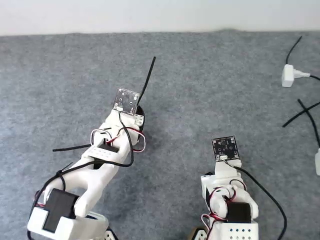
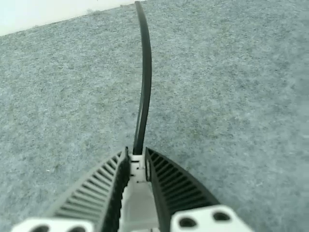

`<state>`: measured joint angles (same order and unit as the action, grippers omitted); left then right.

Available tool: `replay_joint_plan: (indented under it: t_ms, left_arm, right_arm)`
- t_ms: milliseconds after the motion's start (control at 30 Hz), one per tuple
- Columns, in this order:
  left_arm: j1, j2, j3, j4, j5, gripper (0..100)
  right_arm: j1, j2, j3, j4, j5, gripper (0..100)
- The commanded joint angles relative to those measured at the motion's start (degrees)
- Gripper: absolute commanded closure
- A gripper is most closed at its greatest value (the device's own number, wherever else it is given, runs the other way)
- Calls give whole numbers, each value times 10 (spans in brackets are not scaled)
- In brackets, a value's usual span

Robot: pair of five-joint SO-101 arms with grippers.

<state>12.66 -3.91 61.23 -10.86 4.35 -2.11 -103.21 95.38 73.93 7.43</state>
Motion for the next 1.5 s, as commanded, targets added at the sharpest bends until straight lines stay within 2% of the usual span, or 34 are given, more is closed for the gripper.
replay_joint_plan:
  t_ms: [0, 1467]
  left_arm:
    - [7, -27, -3, -21, -4, 989]
    - [6, -23, 7, -21, -4, 989]
  right_arm:
    - [5, -6, 11, 4, 7, 836]
    - [5, -6, 11, 4, 7, 836]
